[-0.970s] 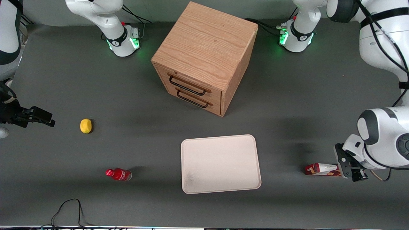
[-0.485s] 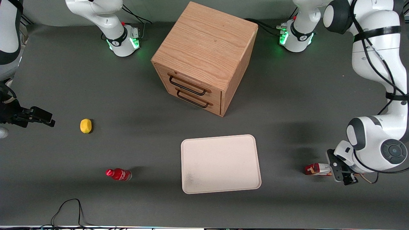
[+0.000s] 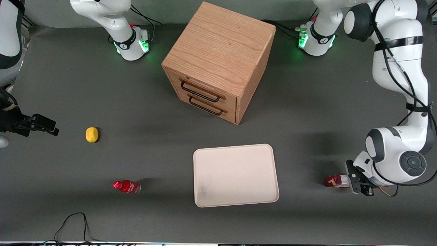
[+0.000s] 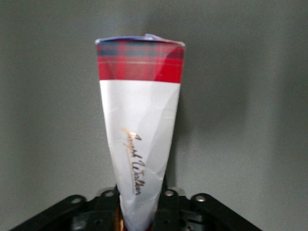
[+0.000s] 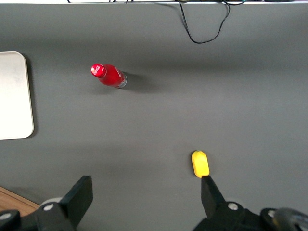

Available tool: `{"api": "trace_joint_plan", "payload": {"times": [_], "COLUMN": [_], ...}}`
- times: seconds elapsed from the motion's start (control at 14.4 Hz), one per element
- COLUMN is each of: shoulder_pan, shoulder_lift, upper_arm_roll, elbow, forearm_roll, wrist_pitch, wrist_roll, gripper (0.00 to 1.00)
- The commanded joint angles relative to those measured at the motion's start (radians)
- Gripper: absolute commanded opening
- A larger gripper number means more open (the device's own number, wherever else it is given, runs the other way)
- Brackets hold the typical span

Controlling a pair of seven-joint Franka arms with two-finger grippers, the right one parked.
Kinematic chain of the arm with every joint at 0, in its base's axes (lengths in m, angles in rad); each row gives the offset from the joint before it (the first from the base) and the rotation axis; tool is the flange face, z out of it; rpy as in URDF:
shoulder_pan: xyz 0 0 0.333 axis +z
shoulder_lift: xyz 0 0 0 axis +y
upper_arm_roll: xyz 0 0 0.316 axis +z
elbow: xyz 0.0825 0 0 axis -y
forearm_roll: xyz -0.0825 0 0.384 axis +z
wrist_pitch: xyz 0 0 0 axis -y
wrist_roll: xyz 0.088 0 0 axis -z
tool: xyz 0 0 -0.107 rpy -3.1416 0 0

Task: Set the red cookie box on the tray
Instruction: 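Close the left gripper on the cookie box's end, then lift the cookie box and carry it toward the cream tray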

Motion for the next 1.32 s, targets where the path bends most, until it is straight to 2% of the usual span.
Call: {"api": "trace_joint_plan", "payload": {"times": [0.0,0.21,0.42,0.76,0.9,1.04,1.25], "shoulder_pan": [0.002,0.0,-0.004,-0.044,-0.052,-0.058,-0.107], "shoulder_lift": [-0.007,-0.035,-0.105,-0.243,-0.239,-0.237,-0.218], "upper_arm_roll": [-0.002,-0.001,0.001,-0.011,-0.063,-0.143,-0.232], "elbow": [0.009,0.027,0.05,0.095,0.209,0.283,0.325], "forearm_roll": [-0.011,-0.017,-0.019,0.069,0.066,0.066,0.063], "wrist_pitch": [0.005,-0.046,-0.161,-0.402,-0.578,-0.69,-0.7], "wrist_roll": [0.039,-0.013,-0.195,-0.733,-0.957,-1.253,-1.618], "gripper": [0.0,0.0,0.0,0.0,0.0,0.0,0.0]}}
